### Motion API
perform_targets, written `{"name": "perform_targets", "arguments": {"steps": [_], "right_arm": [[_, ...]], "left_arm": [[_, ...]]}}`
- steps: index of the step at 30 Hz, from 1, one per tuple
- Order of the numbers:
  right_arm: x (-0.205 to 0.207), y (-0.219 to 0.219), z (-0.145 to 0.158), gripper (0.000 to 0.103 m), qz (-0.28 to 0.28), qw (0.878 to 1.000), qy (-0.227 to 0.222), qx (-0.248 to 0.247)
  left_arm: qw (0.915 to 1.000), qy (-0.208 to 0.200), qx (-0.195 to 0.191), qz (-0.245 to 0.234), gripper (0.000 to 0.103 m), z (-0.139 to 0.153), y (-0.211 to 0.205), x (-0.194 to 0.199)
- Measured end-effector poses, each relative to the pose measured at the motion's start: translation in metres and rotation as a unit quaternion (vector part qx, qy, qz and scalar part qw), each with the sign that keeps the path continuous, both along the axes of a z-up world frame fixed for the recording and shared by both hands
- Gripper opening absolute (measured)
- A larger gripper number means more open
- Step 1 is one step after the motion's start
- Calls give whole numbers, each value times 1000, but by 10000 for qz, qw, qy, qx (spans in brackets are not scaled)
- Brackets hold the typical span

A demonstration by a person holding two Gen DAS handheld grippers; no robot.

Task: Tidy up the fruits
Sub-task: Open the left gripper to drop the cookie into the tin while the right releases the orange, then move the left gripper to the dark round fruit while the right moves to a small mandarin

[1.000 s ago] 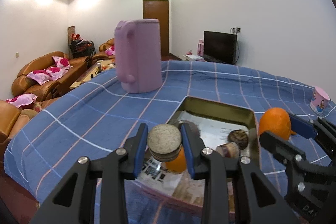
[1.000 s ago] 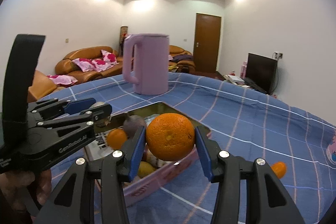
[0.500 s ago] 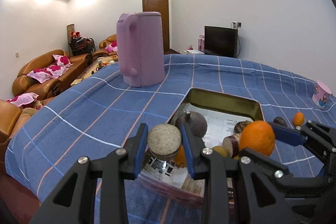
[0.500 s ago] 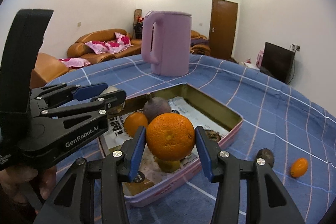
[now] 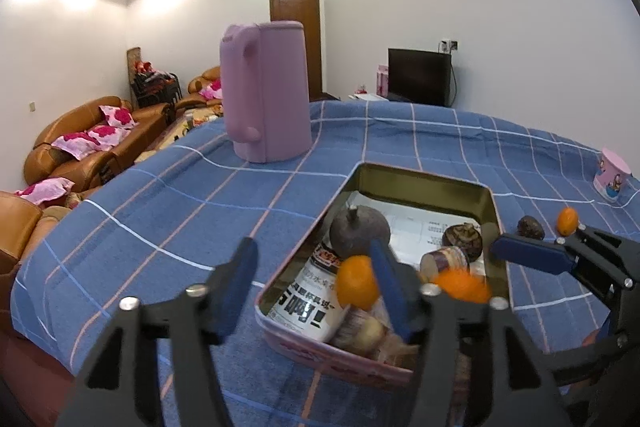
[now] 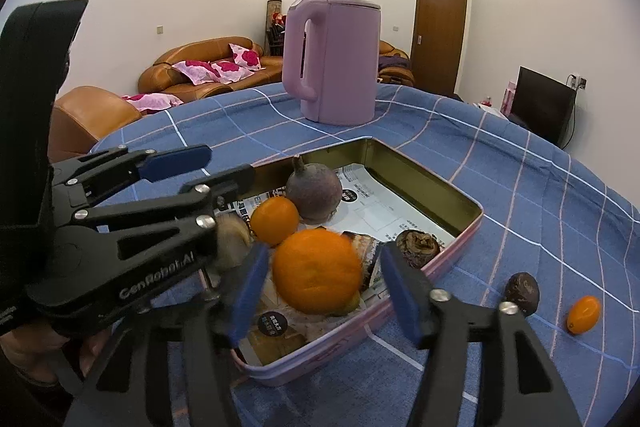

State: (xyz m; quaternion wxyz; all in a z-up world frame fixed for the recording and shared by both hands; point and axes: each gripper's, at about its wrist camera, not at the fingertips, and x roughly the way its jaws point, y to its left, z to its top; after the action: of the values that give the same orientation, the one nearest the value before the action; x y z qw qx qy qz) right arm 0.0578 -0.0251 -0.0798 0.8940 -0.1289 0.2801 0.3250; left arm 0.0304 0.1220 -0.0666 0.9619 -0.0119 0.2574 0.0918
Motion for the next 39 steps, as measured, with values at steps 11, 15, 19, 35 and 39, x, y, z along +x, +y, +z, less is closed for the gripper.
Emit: {"name": "perform_targets", "arguments": {"steps": [11, 15, 19, 35, 39], "right_arm": [[-4, -37, 9, 66, -383, 9990, -188, 118], [2, -76, 17, 66, -835, 9960, -286, 129], [14, -120, 20, 66, -1478, 9885, -318, 74], [68, -196, 3, 66, -2726, 9614, 339, -154], [90, -194, -4, 66, -2693, 9610, 606, -152]], "left_arm": [[9993, -110, -32, -346, 63, 19, -28, -1], [9977, -118, 14, -661, 68, 28, -57, 4], [9949, -27, 51, -1010, 68, 31, -89, 15], [9842, 596, 312, -1640, 68, 13, -173, 73], [9858, 624, 297, -1530, 68, 11, -169, 81]]}}
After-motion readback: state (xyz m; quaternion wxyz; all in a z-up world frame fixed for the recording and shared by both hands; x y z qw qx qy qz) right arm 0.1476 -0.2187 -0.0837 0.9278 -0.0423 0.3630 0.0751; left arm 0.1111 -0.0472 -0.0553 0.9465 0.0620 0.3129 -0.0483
